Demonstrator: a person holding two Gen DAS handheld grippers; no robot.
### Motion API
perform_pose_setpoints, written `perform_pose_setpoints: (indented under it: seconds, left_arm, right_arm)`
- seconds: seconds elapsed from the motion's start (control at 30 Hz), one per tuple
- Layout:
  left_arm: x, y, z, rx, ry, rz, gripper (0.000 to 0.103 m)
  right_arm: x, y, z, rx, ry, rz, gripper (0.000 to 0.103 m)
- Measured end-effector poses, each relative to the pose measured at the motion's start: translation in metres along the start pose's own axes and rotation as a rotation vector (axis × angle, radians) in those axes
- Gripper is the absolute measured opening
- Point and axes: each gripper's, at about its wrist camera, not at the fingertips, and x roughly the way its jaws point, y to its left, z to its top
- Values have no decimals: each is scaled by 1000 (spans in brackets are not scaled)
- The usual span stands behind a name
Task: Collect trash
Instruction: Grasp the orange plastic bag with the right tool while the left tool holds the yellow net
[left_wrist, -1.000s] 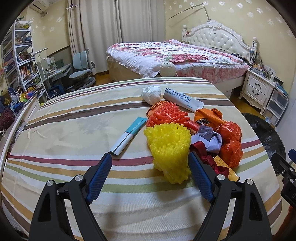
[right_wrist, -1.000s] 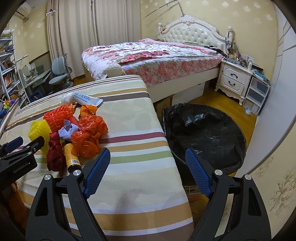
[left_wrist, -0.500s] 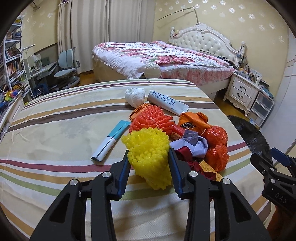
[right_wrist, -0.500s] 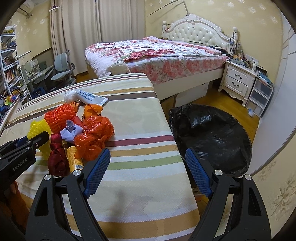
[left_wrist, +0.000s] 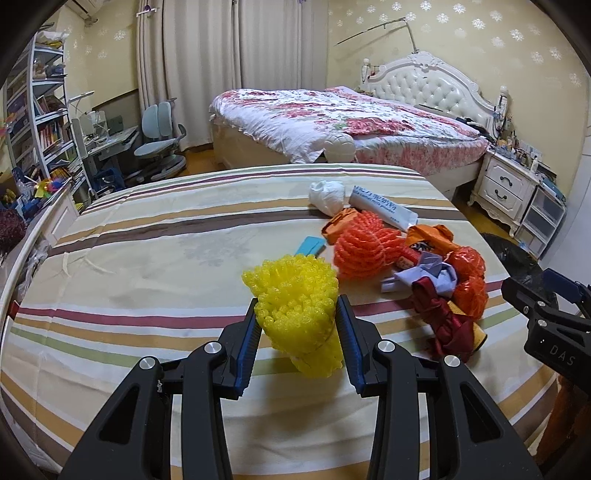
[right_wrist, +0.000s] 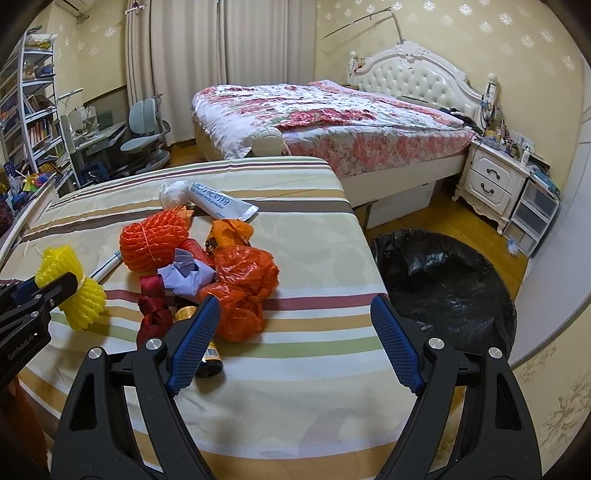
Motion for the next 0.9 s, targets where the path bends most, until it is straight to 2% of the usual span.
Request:
perform_pose_setpoints:
  seconds: [0.13,0.27,0.37,0.43,0.6,0.9]
  left_arm:
    - [4,17,-2,-27,9,34,41]
    - [6,28,-3,-47,10,45,41]
    - [8,29,-4,-54,15,36,41]
    - [9,28,-5,-54,19,30,41]
    - [11,22,-5,-49,23,10,41]
    - [-2,-2,2,-14,-15,-28,41]
  right_arm:
    - [9,13,5,-25,10,15,80]
    - [23,17,5,-29,48,36,70]
    - [31,14,3,-8,84,65,57]
    - [35,9,2,21,106,96,43]
    - [31,5,-1,39,107,121,29]
    - [14,-9,-3,38,58,82,23]
